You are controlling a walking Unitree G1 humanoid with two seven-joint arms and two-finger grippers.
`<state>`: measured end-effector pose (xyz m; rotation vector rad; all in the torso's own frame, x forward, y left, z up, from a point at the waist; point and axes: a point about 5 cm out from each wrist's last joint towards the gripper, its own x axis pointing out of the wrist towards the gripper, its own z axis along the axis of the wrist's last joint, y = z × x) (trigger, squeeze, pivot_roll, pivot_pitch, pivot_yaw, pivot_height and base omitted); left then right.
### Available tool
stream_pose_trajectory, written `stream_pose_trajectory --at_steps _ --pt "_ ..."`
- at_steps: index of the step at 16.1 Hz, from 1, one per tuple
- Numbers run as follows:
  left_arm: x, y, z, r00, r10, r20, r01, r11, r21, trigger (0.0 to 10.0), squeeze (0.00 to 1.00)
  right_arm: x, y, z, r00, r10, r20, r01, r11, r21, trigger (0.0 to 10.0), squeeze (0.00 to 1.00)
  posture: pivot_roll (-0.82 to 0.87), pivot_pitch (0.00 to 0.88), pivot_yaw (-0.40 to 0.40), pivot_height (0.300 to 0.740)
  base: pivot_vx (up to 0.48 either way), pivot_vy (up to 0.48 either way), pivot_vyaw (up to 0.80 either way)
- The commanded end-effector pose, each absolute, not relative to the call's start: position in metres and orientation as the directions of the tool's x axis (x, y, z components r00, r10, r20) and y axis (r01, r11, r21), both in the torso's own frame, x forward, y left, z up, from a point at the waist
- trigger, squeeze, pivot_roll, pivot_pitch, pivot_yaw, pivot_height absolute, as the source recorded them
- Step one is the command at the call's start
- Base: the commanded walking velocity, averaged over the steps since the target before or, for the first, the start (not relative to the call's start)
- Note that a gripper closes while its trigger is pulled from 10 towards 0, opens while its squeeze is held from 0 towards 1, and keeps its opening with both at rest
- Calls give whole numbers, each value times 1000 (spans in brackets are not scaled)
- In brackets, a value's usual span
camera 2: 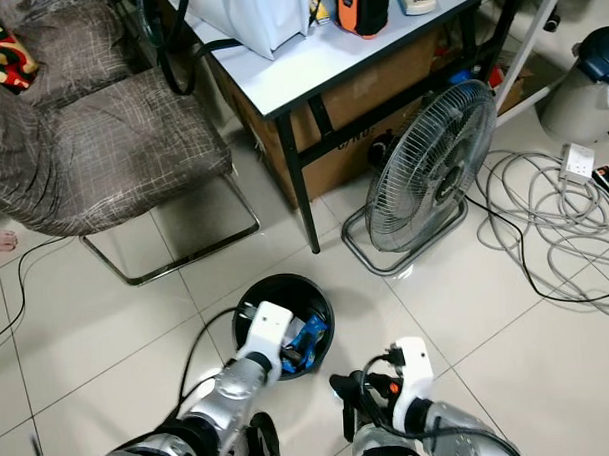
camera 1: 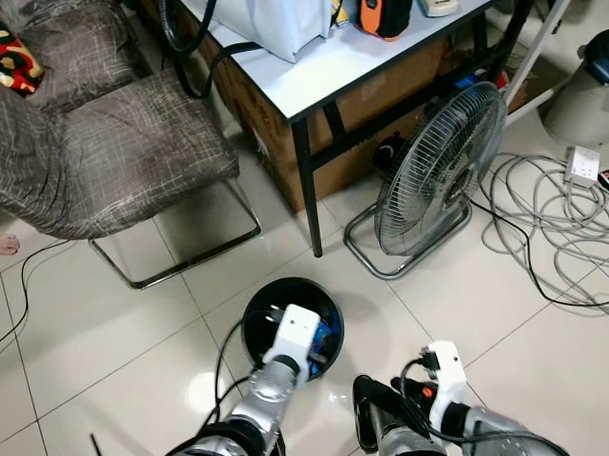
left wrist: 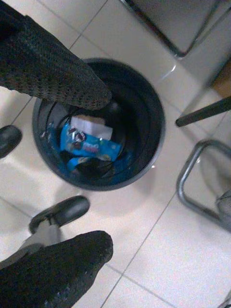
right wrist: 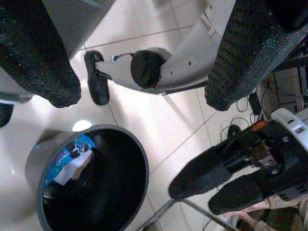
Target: Picking trash to rubbish bin
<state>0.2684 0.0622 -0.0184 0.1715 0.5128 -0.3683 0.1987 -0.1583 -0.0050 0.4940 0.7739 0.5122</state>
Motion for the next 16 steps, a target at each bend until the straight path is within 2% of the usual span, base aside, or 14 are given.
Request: stream_pose_trajectory --at_steps 1,2,3,5,7,9,13,16 --pt "263 71 -25 801 -290 -524 366 930 46 10000 1000 196 -156 -12 593 593 -544 -235 774 588 10000 0 -242 265 86 740 0 0 0" --pt "263 80 -26 806 -276 -524 349 936 44 10000 839 201 -154 -12 597 593 -540 -241 775 584 10000 0 -237 258 87 740 0 0 0" --pt "262 90 -29 811 -254 -528 330 942 53 10000 0 206 -153 -12 602 591 -537 -244 777 581 10000 0 -228 240 88 740 0 0 0" --pt "261 102 -31 815 -233 -531 306 950 53 10000 0 214 -153 -13 620 565 -545 -248 800 547 10000 0 -214 219 88 740 0 0 0" --pt "261 113 -31 823 -214 -526 286 957 58 10000 0 227 -163 -22 666 420 -617 -225 901 371 10000 0 -191 194 86 740 0 0 0" --pt "262 123 -30 832 -184 -523 262 962 78 10000 0 237 -169 -29 680 329 -655 -167 939 299 10000 0 -161 171 83 740 0 0 0" --pt "264 151 -30 843 -84 -531 167 980 110 10000 0 249 -170 -39 672 202 -712 -127 979 158 10000 0 -97 112 75 740 0 0 0" --pt "259 174 -33 833 -11 -554 105 985 137 10000 0 257 -164 -39 667 179 -723 -142 983 113 10000 0 -73 89 72 740 0 0 0"
